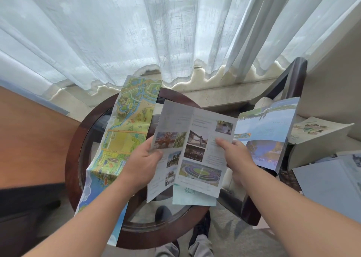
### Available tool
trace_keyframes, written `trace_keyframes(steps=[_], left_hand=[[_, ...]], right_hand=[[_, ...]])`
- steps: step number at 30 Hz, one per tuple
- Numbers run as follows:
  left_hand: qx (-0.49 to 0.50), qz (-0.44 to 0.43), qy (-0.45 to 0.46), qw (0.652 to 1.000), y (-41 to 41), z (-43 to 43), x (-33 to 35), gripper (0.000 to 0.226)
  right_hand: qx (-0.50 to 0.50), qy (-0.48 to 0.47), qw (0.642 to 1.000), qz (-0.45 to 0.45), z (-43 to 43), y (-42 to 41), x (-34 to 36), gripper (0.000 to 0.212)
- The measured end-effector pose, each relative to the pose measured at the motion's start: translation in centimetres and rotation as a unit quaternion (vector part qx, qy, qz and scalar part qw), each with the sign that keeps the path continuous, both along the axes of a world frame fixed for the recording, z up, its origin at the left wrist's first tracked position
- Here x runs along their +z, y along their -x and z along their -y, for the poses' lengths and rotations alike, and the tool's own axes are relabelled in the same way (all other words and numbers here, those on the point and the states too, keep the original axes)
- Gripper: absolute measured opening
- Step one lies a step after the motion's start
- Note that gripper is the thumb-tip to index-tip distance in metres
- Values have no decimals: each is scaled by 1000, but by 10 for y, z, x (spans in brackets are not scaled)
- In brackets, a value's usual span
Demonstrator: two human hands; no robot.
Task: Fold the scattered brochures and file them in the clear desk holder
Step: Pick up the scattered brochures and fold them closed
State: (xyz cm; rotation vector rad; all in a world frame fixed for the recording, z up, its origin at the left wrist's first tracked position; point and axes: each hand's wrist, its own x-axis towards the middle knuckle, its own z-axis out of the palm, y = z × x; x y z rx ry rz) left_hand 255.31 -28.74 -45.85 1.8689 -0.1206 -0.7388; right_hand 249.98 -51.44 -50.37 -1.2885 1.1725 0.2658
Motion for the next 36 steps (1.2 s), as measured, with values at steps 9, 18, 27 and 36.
trace_keyframes(steps=[9,18,27,36], left_hand=[[-19,-28,4,999,9,39,-13,36],[156,-270,27,950,15,36,-51,22],[-103,59,-416,902,30,53,-94,82],[-114,89,-433,890,37,59,-101,95]], right_hand=[[172,-80,967,168,-52,-11,42,20],[267,165,947,-73,-14,13,-9,12],[318,248,908,-113,-22,22,-33,38],[308,207,926,-77,-24,16,-30,41]])
